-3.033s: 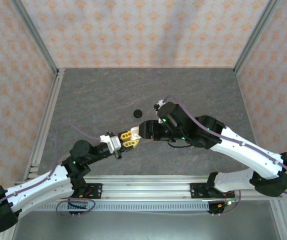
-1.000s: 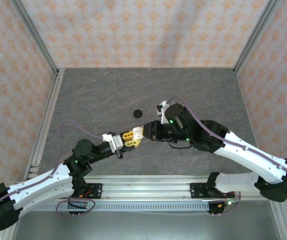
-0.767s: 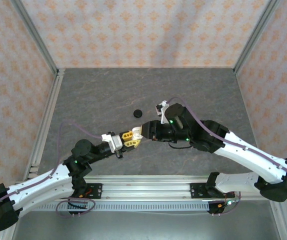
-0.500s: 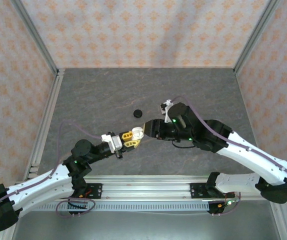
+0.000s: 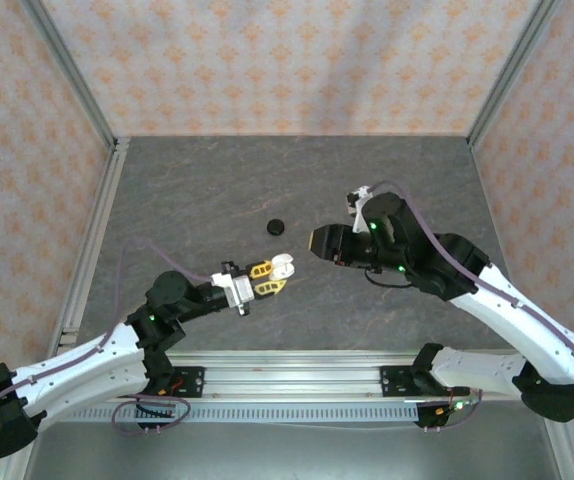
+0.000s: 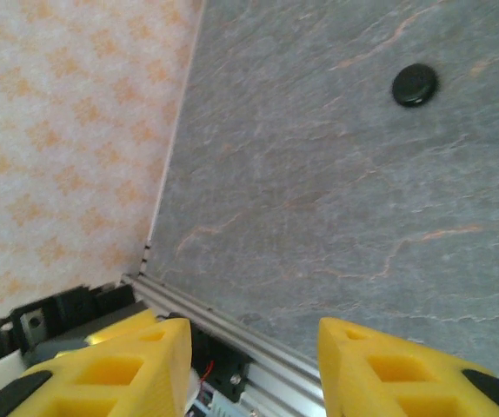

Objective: Insert the wireless bluetooth earbuds into the charging case

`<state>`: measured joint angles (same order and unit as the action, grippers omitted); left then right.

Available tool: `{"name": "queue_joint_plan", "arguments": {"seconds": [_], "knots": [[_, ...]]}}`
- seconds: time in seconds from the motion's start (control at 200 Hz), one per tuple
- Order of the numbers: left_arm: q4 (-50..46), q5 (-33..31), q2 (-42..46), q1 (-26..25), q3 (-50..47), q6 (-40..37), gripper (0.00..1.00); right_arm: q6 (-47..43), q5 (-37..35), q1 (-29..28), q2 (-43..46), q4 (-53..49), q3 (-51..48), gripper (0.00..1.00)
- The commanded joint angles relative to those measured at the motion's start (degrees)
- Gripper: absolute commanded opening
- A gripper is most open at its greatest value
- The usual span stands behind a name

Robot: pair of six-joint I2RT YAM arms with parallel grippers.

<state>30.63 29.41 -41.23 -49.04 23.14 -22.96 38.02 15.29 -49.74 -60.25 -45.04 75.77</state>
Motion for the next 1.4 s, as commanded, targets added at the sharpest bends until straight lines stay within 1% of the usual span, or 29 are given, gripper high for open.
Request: {"name": "queue_joint_plan", "arguments": {"seconds": [0.0,0.165,0.3,0.39,0.47,0.615,0.776,1.126,1.391], "knots": [[2.85,3.29,0.27,-0.27,2.78,-1.69,0.00,-1.59,1.23,3.17,0.39,-2.55,0.33,0.42],[0.47,6.10,0.21,-0.24,5.28,-0.64,0.00,-1.91,5.17,6.04,-0.04,0.04,-0.37,0.41],[-5.31,3.20,-0.31,-0.23,7.35,-2.50,0.00,0.06,9.04,6.14,0.32,4.64,-2.42,0.40],[-6.09,0.16,-1.20,-0.24,7.36,-2.90,0.00,2.32,11.02,6.06,1.03,6.52,-4.05,0.37],[-6.08,-1.53,-2.75,-0.22,7.45,-2.46,0.00,3.20,9.74,4.86,1.74,5.89,-4.32,0.36],[-4.16,-3.52,-5.79,-0.25,7.32,-1.28,0.00,3.87,4.13,-0.45,1.35,3.26,-2.79,0.36],[-2.69,-4.10,-7.94,-0.31,7.46,-0.52,0.00,5.02,2.14,-3.80,0.12,3.26,-2.21,0.36],[-2.17,-3.49,-8.50,-0.27,7.71,-0.07,0.00,5.27,1.75,-4.59,-1.82,3.70,-2.77,0.35],[-2.48,-3.26,-8.42,-0.27,7.80,-0.07,0.00,5.17,3.45,-4.56,-3.99,4.10,-1.33,0.31]]}}
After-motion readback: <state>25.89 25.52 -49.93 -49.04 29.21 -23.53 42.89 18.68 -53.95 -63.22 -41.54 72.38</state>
